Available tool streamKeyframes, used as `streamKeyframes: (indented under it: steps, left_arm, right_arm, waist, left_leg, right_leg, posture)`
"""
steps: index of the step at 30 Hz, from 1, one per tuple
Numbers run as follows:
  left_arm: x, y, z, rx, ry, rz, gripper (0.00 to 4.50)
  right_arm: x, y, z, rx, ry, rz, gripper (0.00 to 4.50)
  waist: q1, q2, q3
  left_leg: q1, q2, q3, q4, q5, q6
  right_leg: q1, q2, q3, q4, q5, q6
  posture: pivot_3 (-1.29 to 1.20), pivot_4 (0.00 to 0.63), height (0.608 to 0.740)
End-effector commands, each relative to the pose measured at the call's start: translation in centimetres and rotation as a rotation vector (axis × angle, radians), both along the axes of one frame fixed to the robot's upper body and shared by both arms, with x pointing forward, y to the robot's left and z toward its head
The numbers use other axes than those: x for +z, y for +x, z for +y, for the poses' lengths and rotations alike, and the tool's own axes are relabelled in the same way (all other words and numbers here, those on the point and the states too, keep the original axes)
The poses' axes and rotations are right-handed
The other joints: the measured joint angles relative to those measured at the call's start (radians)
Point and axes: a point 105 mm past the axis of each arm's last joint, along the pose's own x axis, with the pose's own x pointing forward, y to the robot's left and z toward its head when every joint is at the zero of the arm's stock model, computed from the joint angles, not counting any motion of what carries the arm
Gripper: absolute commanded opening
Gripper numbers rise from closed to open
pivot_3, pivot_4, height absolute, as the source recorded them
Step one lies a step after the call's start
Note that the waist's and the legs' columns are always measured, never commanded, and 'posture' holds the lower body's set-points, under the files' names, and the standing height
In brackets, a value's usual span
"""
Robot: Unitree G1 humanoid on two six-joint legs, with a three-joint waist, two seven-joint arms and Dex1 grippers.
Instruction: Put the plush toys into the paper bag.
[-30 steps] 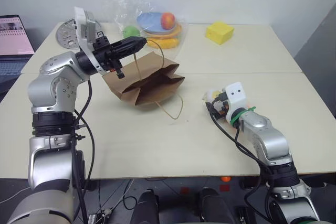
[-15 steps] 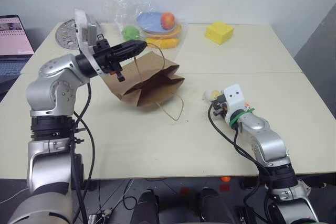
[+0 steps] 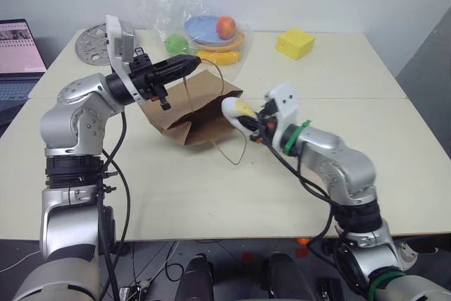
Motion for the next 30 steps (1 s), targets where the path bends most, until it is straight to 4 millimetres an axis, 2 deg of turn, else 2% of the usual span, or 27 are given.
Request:
streamKeyframes:
  steps: [1, 10, 14, 17, 21, 26, 30]
  left_arm:
    - [1.9, -0.8, -0.8, -0.038, -0.004, -0.069, 0.0]
    - [1.8, -1.8, -1.8, -0.09, -0.003, -0.052, 0.0]
    - [1.5, -2.4, -2.5, -0.123, -0.024, -0.028, 0.0]
    - [1.6, -2.8, -2.8, -0.138, -0.059, -0.004, 0.0]
    - [1.6, -3.3, -3.0, -0.153, -0.079, 0.013, 0.0]
    - [2.0, -3.7, -3.0, -0.165, -0.093, 0.023, 0.0]
    - [1.8, -3.5, -2.6, -0.146, -0.092, 0.027, 0.0]
  right_arm:
    - [0.8, 0.1, 1.3, 0.015, -0.014, -0.031, 0.13]
    - [0.4, 1.6, 5.8, 0.041, -0.049, -0.001, 0.13]
    - [0.2, 2.3, 8.6, 0.063, 0.001, 0.041, 0.13]
    - [0.6, 3.7, 10.1, 0.033, 0.034, 0.044, 0.13]
    - [0.3, 4.8, 11.2, 0.002, 0.06, 0.039, 0.13]
    - [-1.3, 4.7, 11.8, 0.011, 0.068, 0.062, 0.13]
    - [-1.3, 4.7, 11.2, 0.027, 0.079, 0.041, 1.44]
  waist:
    - [0.001, 0.0, 0.0]
    - [-0.002, 0.0, 0.0]
    - [-0.006, 0.0, 0.0]
    - [-0.011, 0.0, 0.0]
    - [-0.012, 0.0, 0.0]
    - [-0.019, 0.0, 0.0]
    - [-0.021, 0.0, 0.0]
  left_leg:
    - [0.0, 0.0, 0.0, 0.0, 0.0, 0.0]
    - [0.0, 0.0, 0.0, -0.001, 0.0, 0.0]
    - [0.001, 0.0, 0.0, -0.001, 0.0, 0.0]
    - [0.001, 0.0, 0.0, -0.001, 0.0, 0.0]
    - [0.001, 0.0, 0.0, -0.001, 0.0, 0.0]
    - [0.001, 0.0, 0.0, -0.002, 0.0, 0.0]
    - [0.001, 0.0, -0.001, -0.002, 0.0, 0.0]
  right_leg:
    - [0.0, 0.0, 0.0, 0.0, 0.0, 0.0]
    - [-0.001, 0.0, 0.0, 0.001, 0.0, 0.0]
    - [-0.001, 0.0, 0.0, 0.001, 0.0, 0.0]
    - [0.0, 0.0, 0.0, 0.001, 0.0, 0.0]
    - [0.0, 0.0, 0.0, 0.001, 0.0, 0.0]
    - [0.0, 0.0, -0.001, 0.001, 0.0, 0.0]
    - [-0.001, 0.0, -0.001, 0.001, 0.0, 0.0]
  posture:
    - [0.0, 0.15, 0.74]
    - [0.0, 0.15, 0.74]
    - [0.0, 0.15, 0.74]
    - [0.0, 0.15, 0.74]
    - [0.0, 0.15, 0.74]
    - [0.0, 0.15, 0.74]
    - [0.0, 0.15, 0.74]
